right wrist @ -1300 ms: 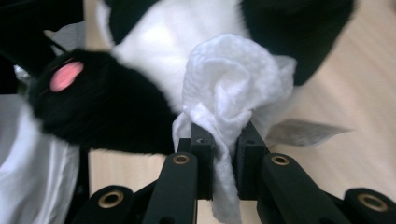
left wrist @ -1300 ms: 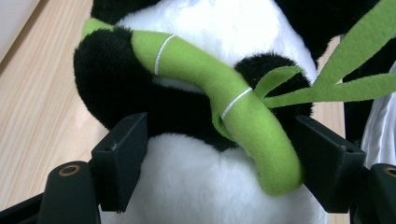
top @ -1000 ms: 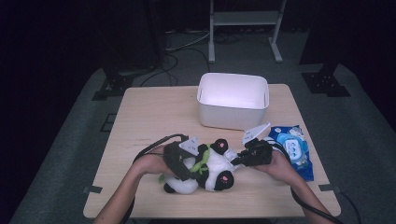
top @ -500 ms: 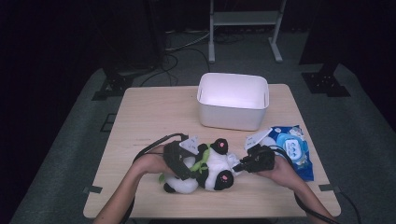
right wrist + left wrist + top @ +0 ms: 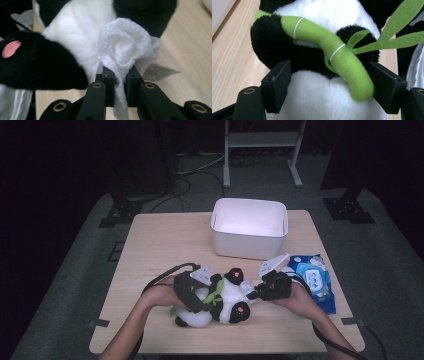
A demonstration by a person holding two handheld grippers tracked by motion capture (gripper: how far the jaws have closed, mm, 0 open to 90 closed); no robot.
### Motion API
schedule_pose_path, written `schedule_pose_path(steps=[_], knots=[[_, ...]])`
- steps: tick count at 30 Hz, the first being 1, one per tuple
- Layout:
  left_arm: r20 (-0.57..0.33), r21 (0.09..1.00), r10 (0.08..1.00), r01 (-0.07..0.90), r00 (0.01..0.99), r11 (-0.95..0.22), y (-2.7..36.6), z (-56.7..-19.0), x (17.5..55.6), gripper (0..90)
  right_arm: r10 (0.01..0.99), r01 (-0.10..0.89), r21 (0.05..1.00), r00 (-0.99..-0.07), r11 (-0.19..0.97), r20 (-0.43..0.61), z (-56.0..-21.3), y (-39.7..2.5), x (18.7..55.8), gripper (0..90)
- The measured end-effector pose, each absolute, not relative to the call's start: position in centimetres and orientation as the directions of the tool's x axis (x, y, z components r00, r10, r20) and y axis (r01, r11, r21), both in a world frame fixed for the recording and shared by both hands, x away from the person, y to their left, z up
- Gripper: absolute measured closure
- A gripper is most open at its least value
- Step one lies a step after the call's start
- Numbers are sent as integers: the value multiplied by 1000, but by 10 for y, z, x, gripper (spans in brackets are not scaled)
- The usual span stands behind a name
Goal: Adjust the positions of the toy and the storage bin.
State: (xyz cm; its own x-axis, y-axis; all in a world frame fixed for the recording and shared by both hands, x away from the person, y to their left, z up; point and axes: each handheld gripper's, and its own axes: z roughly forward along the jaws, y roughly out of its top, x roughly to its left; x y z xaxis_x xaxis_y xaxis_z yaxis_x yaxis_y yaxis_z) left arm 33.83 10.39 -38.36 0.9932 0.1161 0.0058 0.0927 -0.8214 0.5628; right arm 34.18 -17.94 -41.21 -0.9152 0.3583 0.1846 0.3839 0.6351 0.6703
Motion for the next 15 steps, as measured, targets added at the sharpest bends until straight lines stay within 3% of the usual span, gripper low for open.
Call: schedule_pose_path(steps=[7,15], knots=[[6,568,117,93,993,-817,105,-384,338,228,317,370,667,-926,646,206,-414,-182,327,804],[9,577,116,89,993,-812,106,-385,337,228,348,382,660,-918,646,191,-414,-181,335,805]])
